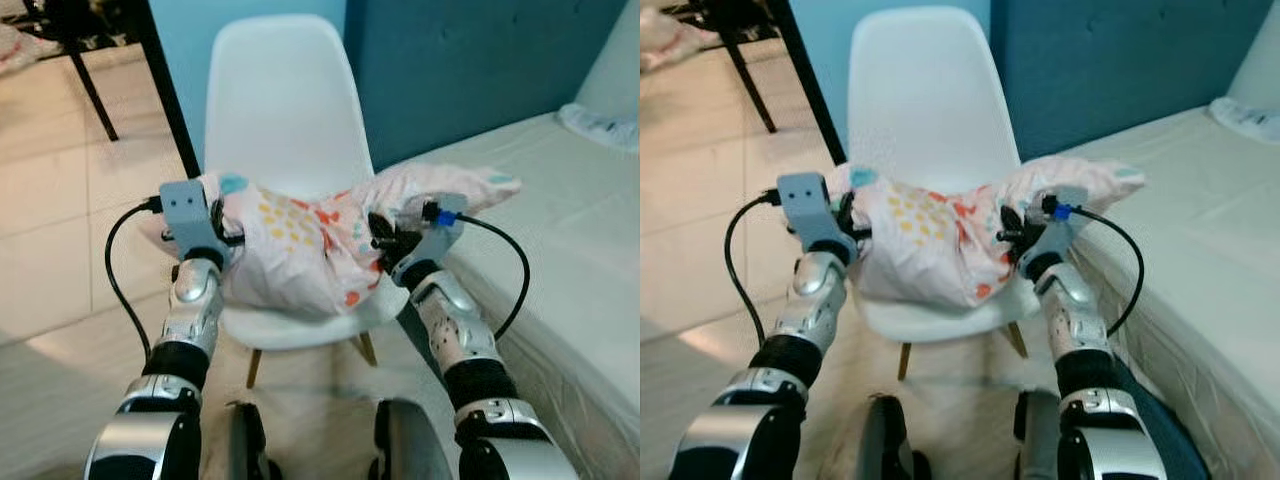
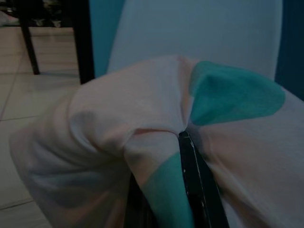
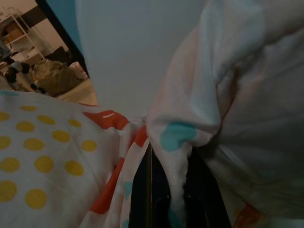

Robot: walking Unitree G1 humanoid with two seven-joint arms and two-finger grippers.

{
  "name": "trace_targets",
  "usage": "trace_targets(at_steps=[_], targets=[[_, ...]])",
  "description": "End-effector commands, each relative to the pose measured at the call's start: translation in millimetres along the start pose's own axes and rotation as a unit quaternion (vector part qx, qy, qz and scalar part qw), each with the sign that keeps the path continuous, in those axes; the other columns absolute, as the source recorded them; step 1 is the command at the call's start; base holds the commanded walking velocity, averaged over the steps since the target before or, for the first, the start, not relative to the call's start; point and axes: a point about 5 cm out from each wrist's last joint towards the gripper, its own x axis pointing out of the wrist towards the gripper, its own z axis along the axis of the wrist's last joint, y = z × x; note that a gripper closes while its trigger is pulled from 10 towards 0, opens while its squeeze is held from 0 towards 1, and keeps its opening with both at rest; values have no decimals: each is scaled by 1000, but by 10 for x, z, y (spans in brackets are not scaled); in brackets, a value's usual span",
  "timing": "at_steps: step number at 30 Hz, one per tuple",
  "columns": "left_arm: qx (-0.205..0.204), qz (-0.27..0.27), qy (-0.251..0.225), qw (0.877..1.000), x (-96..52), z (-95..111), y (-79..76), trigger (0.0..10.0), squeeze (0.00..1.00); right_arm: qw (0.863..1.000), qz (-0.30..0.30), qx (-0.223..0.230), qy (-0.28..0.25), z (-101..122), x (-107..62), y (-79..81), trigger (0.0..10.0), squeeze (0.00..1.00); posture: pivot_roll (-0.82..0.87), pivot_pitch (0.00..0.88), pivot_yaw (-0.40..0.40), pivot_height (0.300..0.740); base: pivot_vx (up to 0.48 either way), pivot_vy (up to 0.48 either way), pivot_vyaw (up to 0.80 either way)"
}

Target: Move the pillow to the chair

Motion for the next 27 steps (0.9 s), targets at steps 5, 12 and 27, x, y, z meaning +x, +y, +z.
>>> trace_targets(at_steps=[5, 12, 27], targets=[[-2, -44, -9, 999, 62, 70, -204, 10000, 0, 1000, 9, -8, -10, 52, 68, 62, 10000, 0, -61, 232, 46, 586, 0, 0, 0], [-3, -51, -12, 999, 85, 100, -227, 10000, 0, 1000, 13, -6, -9, 14, 48, 84, 10000, 0, -59, 231, 39, 586, 0, 0, 0], [52, 5, 7, 999, 318, 271, -22, 10000, 0, 998, -24, 64, 8, -122, 165, 16, 10000, 0, -46, 311, 42, 586, 0, 0, 0]])
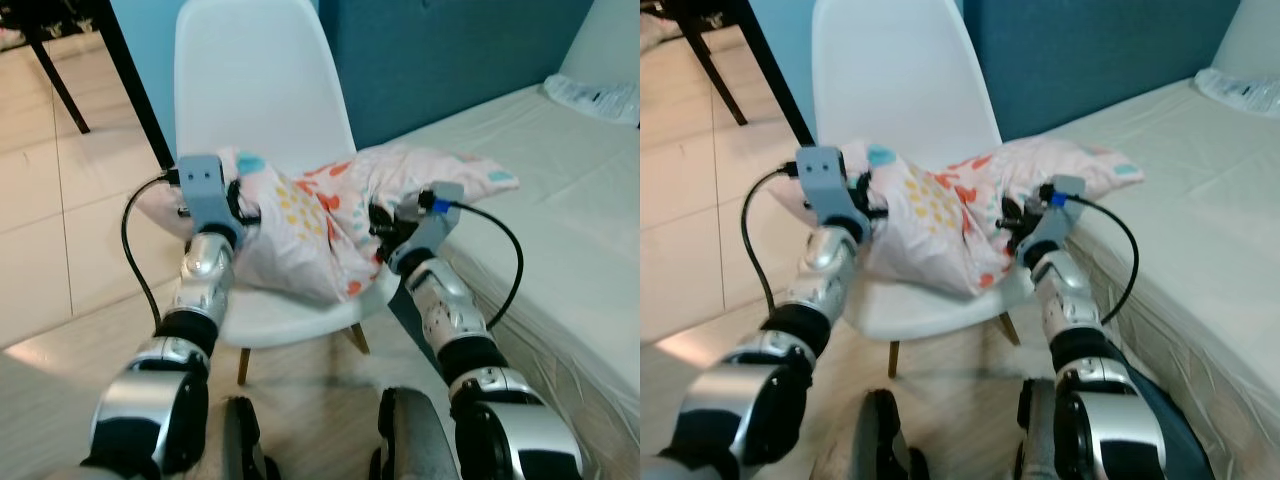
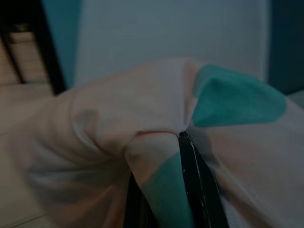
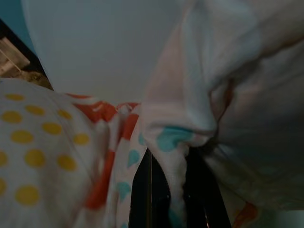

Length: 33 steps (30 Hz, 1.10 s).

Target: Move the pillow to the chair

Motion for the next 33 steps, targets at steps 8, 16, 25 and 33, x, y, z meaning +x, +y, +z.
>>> trace_targets(at_steps=[8, 16, 25, 33], targets=[[61, 70, 48, 994, 28, -55, 303, 10000, 0, 989, -49, 137, 25, -497, -209, -50, 10000, 0, -54, 363, 54, 586, 0, 0, 0], [85, 71, 75, 991, -70, -234, 319, 10000, 0, 984, -69, 157, 55, -674, -289, -77, 10000, 0, -53, 388, 47, 586, 0, 0, 0], [75, 73, 93, 990, -108, -323, 256, 10000, 624, 990, -29, 119, 71, -650, -175, 96, 10000, 0, -59, 358, 44, 586, 0, 0, 0], [66, 67, 94, 991, -89, -308, 206, 10000, 1000, 992, -33, 106, 54, -563, -153, 54, 10000, 1000, -64, 347, 51, 586, 0, 0, 0]])
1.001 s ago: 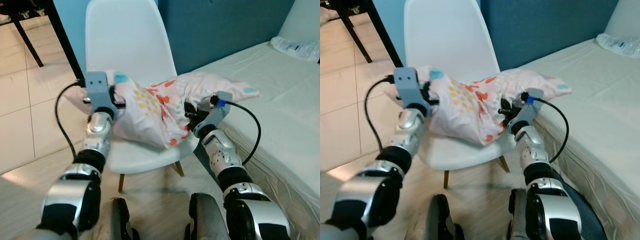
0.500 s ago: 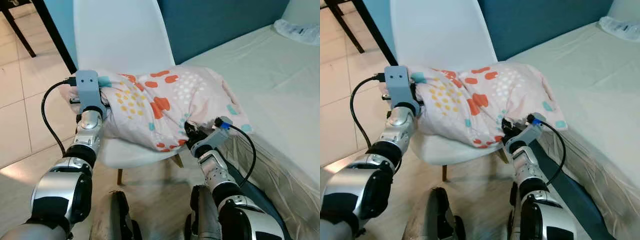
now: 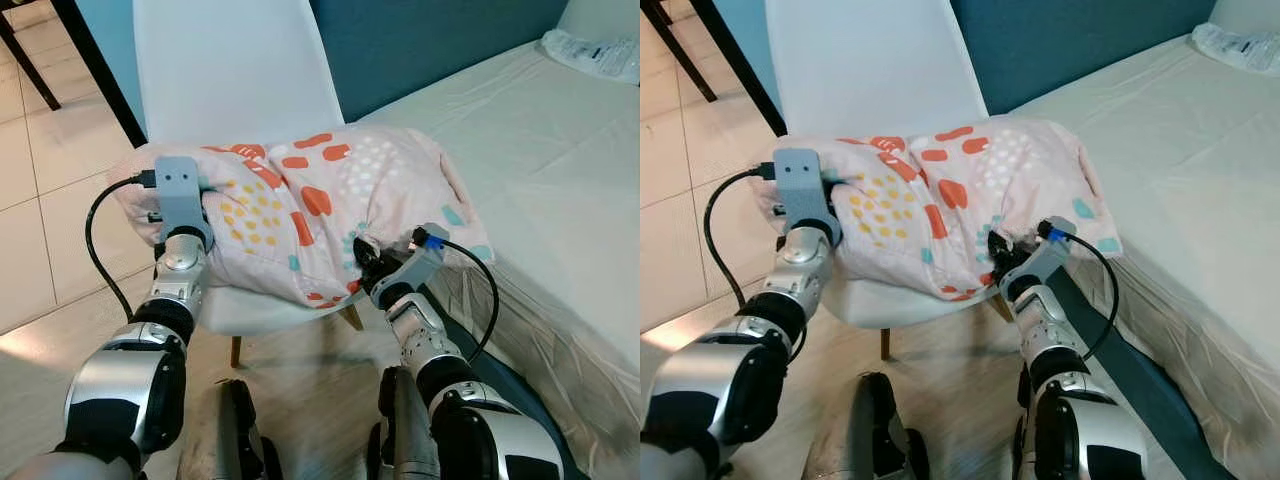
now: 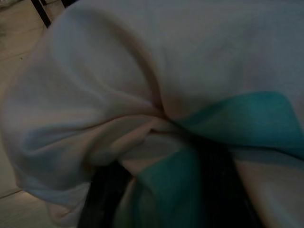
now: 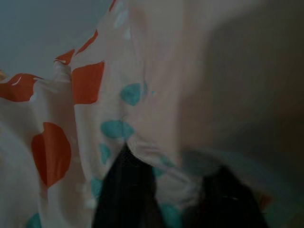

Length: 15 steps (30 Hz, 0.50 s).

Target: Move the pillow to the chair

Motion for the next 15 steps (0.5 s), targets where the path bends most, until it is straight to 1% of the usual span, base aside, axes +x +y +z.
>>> trace_targets(at_steps=[1, 4, 8, 9, 10, 12, 13, 15], targets=[[6, -8, 20, 1000, -17, -64, -45, 10000, 1000, 1000, 3, -11, 5, -15, 11, 22, 10000, 1000, -66, 344, 54, 586, 0, 0, 0], [18, 0, 20, 1000, -6, -50, -24, 10000, 1000, 1000, -4, -22, -6, 46, 11, -9, 10000, 1000, -70, 336, 57, 586, 0, 0, 0], [61, 21, 14, 998, 23, -10, 82, 10000, 1000, 999, -11, -45, -22, 152, -3, -68, 10000, 1000, -72, 334, 61, 586, 0, 0, 0], [61, 21, 14, 998, 23, -10, 82, 10000, 1000, 999, -11, -45, -22, 152, -3, -68, 10000, 1000, -72, 334, 61, 586, 0, 0, 0], [72, 37, 13, 997, 32, -3, 162, 10000, 1000, 998, -15, -53, -30, 197, -16, -102, 10000, 1000, -73, 323, 62, 586, 0, 0, 0], [72, 37, 13, 997, 32, -3, 162, 10000, 1000, 998, -15, -53, -30, 197, -16, -102, 10000, 1000, -73, 323, 62, 586, 0, 0, 0], [98, 64, 9, 993, 46, 18, 305, 10000, 1000, 997, -20, -59, -51, 294, -42, -155, 10000, 1000, -74, 320, 65, 586, 0, 0, 0], [125, 88, 4, 988, 52, 39, 424, 10000, 1000, 995, -22, -62, -70, 373, -71, -195, 10000, 1000, -70, 308, 63, 586, 0, 0, 0]])
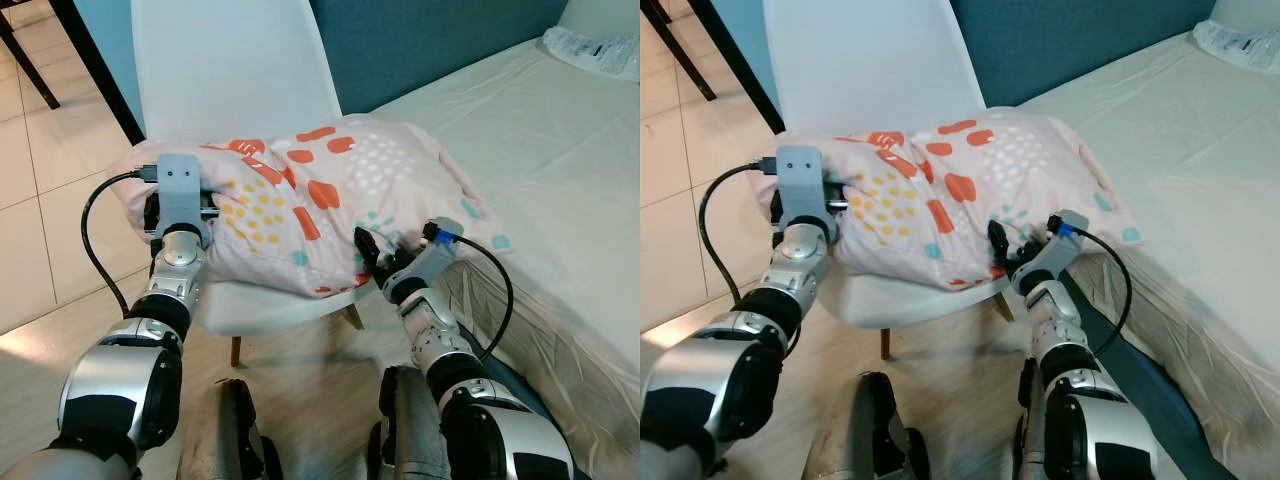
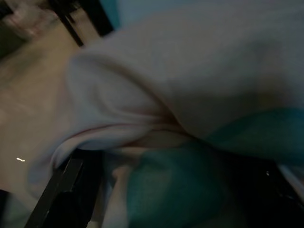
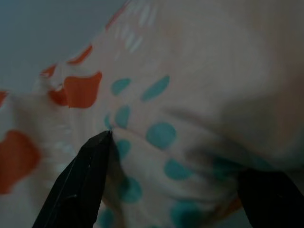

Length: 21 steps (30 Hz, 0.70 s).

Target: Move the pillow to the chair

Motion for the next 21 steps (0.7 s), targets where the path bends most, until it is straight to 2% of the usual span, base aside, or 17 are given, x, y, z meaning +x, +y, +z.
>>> trace_targets(at_steps=[1, 2, 3, 4, 6, 14, 15, 16, 17, 21], targets=[[44, 37, 10, 998, 21, -77, 215, 10000, 937, 1000, -9, -7, -25, 72, -44, -76, 10000, 1000, -73, 301, 62, 586, 0, 0, 0], [54, 49, 10, 997, 29, -77, 267, 10000, 224, 999, -8, -8, -30, 91, -54, -88, 10000, 1000, -74, 301, 61, 586, 0, 0, 0], [64, 61, 8, 996, 39, -71, 326, 10000, 0, 999, -6, -10, -33, 105, -65, -97, 10000, 1000, -76, 297, 60, 586, 0, 0, 0], [79, 77, 6, 994, 51, -64, 402, 10000, 0, 999, -3, -12, -37, 118, -80, -105, 10000, 1000, -79, 293, 60, 586, 0, 0, 0], [93, 87, 5, 992, 58, -61, 452, 10000, 0, 999, 2, -16, -37, 115, -97, -105, 10000, 1000, -80, 289, 57, 586, 0, 0, 0], [154, 90, 17, 984, 58, -120, 564, 10000, 0, 999, 5, -24, -39, 121, -142, -121, 10000, 1000, -74, 274, 56, 586, 0, 0, 0], [160, 88, 19, 983, 54, -132, 570, 10000, 71, 999, 4, -24, -39, 124, -146, -123, 10000, 1000, -74, 274, 56, 586, 0, 0, 0], [170, 84, 21, 982, 48, -153, 578, 10000, 71, 999, 4, -24, -39, 122, -147, -121, 10000, 1000, -71, 268, 55, 586, 0, 0, 0], [170, 79, 28, 982, 40, -184, 586, 10000, 1000, 999, 4, -23, -39, 123, -144, -112, 10000, 1000, -69, 266, 56, 586, 0, 0, 0], [170, 73, 36, 982, 31, -217, 595, 10000, 1000, 999, 8, -22, -41, 128, -130, -81, 10000, 1000, -69, 263, 56, 586, 0, 0, 0]])
